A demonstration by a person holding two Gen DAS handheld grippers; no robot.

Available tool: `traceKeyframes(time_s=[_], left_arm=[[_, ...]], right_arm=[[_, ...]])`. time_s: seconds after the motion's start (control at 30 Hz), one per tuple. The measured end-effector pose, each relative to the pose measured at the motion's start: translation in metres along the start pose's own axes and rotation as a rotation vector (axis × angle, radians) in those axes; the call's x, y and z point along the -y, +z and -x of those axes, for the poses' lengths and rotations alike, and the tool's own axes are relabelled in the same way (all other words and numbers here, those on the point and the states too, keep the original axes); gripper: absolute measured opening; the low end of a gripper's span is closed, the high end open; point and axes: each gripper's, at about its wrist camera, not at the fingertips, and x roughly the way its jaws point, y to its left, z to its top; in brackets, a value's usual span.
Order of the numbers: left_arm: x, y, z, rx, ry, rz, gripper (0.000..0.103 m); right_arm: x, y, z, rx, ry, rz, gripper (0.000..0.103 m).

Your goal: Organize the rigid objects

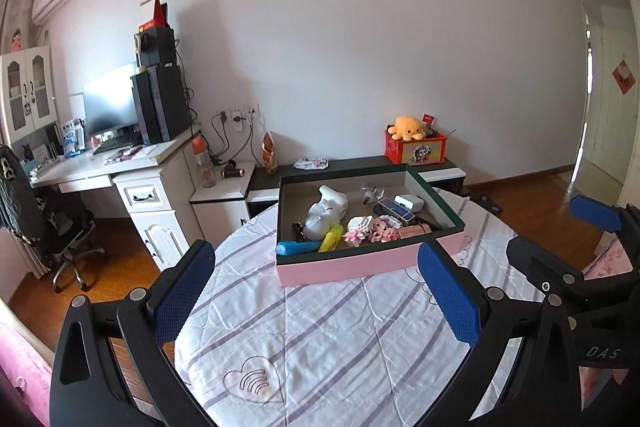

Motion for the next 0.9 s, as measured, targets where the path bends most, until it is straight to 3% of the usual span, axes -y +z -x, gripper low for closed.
traceKeyframes(time_s=[0.9], left_arm=[[-0.01, -0.001, 0.162, 0.235, 0.029, 0.019, 0.103]], right_arm=[[-0.035, 0.002, 0.143, 0.191, 0.001, 0.044, 0.103]])
